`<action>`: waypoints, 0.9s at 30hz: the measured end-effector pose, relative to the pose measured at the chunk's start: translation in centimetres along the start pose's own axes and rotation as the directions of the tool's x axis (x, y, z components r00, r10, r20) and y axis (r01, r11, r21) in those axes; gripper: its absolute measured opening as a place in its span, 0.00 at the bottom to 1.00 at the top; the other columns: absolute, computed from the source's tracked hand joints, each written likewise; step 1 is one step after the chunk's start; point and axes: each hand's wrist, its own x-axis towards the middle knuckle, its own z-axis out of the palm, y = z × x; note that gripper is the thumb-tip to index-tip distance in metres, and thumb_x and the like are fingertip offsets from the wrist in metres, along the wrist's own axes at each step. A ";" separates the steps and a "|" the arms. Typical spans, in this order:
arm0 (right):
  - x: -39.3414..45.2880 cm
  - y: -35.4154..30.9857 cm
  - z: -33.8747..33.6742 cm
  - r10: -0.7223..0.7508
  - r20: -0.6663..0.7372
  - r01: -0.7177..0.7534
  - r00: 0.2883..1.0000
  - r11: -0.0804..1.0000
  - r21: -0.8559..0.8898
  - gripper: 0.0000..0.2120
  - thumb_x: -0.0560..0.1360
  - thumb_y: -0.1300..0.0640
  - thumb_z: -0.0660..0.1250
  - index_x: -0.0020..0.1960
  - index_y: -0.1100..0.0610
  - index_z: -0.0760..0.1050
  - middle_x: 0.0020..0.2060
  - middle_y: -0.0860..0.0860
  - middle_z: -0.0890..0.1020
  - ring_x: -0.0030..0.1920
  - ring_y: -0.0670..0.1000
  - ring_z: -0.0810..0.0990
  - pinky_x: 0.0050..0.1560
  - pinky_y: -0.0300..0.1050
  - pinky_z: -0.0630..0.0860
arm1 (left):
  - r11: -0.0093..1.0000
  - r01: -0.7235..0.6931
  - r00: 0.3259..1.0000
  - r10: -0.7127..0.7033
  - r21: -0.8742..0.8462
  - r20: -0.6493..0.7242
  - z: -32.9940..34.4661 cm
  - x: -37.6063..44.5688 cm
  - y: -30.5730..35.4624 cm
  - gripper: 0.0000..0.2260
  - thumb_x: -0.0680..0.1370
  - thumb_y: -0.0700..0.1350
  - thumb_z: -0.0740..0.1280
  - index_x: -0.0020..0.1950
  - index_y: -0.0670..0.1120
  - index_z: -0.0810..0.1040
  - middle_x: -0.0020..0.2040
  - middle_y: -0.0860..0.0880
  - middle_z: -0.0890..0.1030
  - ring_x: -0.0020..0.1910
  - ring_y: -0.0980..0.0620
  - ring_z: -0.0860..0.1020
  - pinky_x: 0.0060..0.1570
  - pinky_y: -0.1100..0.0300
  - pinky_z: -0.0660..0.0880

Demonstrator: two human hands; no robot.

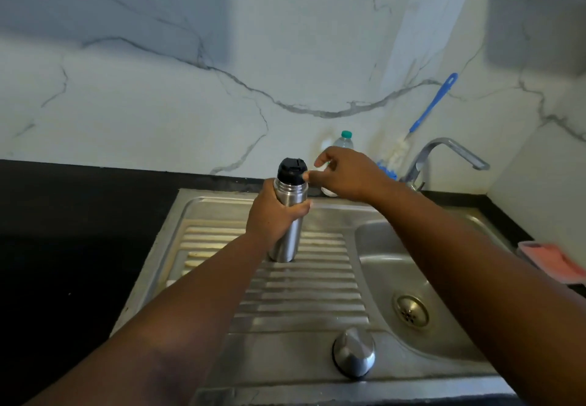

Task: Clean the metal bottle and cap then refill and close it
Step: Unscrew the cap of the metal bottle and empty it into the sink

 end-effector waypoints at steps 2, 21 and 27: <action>1.9 -1.2 0.1 0.018 0.023 -0.016 1.000 0.995 -0.094 0.29 0.71 0.33 0.63 0.63 0.52 0.70 0.55 0.51 0.78 0.52 0.51 0.76 0.47 0.44 0.69 | 1.000 0.013 1.000 -0.012 -0.011 0.016 -0.1 -0.1 0.1 0.29 0.65 0.55 0.79 0.61 0.53 0.71 0.50 0.56 0.80 0.47 0.57 0.80 0.48 0.59 0.77; 5.6 -2.7 2.4 -0.177 0.191 0.230 0.965 0.924 -0.306 0.20 0.75 0.38 0.62 0.46 0.56 0.69 0.38 0.50 0.73 0.43 0.50 0.73 0.43 0.43 0.66 | 0.998 0.029 0.999 -0.027 -0.049 0.040 -0.3 -0.2 0.5 0.30 0.63 0.52 0.81 0.60 0.62 0.71 0.49 0.60 0.81 0.47 0.62 0.80 0.50 0.60 0.78; 6.5 -1.5 2.2 -0.303 0.219 0.354 0.928 0.899 -0.257 0.20 0.74 0.38 0.62 0.43 0.56 0.71 0.33 0.47 0.73 0.35 0.45 0.70 0.35 0.40 0.64 | 0.999 0.017 0.999 -0.016 -0.031 0.050 -0.4 -0.3 0.7 0.29 0.64 0.51 0.81 0.58 0.61 0.71 0.49 0.60 0.82 0.46 0.62 0.81 0.48 0.63 0.77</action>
